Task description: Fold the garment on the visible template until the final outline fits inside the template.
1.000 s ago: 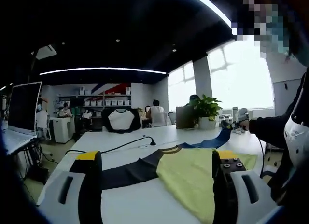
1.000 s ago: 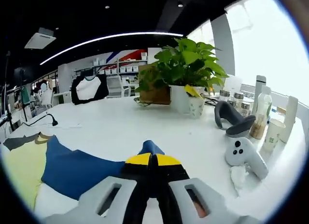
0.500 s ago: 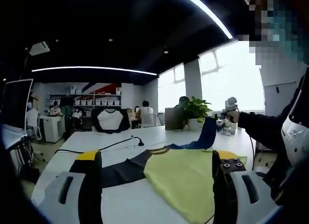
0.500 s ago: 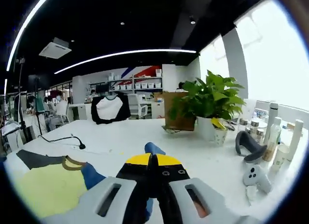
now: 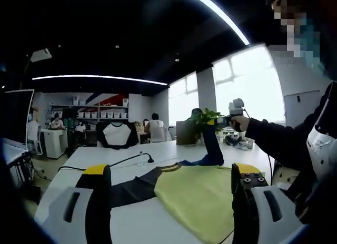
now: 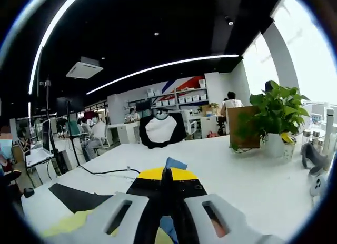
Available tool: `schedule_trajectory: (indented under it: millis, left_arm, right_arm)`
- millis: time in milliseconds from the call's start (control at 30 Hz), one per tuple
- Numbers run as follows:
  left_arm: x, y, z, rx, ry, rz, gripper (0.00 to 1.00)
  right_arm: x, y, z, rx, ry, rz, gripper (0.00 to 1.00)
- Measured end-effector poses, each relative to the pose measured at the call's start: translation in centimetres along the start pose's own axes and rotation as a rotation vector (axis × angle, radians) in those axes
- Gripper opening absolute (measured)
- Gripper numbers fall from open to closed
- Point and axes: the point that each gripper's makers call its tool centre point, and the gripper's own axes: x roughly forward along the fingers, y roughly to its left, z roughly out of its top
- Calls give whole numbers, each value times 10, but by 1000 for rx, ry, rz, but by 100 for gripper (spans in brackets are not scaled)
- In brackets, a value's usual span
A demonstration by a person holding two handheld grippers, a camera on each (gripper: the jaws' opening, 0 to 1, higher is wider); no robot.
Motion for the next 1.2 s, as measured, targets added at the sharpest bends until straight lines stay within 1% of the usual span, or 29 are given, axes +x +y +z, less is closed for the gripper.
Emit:
schedule_trajectory:
  millis: [33,67,100,133,167,200,267,333,400,433,500,567,633,700,733,867,900,1000,1100,1200]
  left_arm:
    - [0,1,0,-5,0,-1,100]
    - [1,1,-1,-11,4,-3,100]
    - [1,2,-2,-11,6,-4,100]
    - [2,4,-6,-8,28,-3,100]
    - [3,4,-11,3,58,-3,100]
    - [4,5,-12,9,61,-1,100]
    - [4,7,-13,-9,56,10,100]
    - [3,6,-13,-34,51,3,100]
    - [3,5,-13,-37,52,-4,100]
    - [3,5,-13,-37,53,0,100]
    - [3,7,-13,-35,56,8,100]
    - [3,6,-13,-36,60,4,100]
    - [2,5,-12,-33,60,3,100]
    - [1,6,-11,-30,60,7,100]
    - [1,7,-11,-31,65,8,100]
    - [0,9,-10,-30,70,11,100]
    - [-1,9,-9,-29,70,12,100]
    - [-2,12,-8,-32,72,17,100]
    - [-2,14,-8,-36,74,20,100]
    - [-2,16,-10,-39,85,22,100]
  right_arm:
    - [3,9,3,-8,2,4,0]
    - [6,15,8,-51,-4,13,0]
    - [9,26,15,-48,-25,38,0]
    - [11,31,19,-36,-32,44,0]
    - [14,39,22,-32,-29,52,0]
    - [17,47,23,-43,-27,68,0]
    - [24,64,22,-65,-17,90,0]
    - [31,77,20,-62,-12,102,0]
    - [38,91,18,-63,-7,122,0]
    - [40,94,17,-62,-5,125,0]
    - [47,108,12,-60,10,145,0]
    - [53,119,6,-63,23,154,0]
    - [60,129,-5,-64,40,160,0]
    - [65,138,-20,-65,67,169,0]
    - [68,142,-30,-68,90,168,0]
    - [78,153,-55,-71,128,176,0]
    - [80,157,-64,-66,142,181,0]
    - [85,166,-84,-53,180,195,0]
    - [90,173,-101,-46,205,200,0]
    - [92,181,-120,-40,241,215,0]
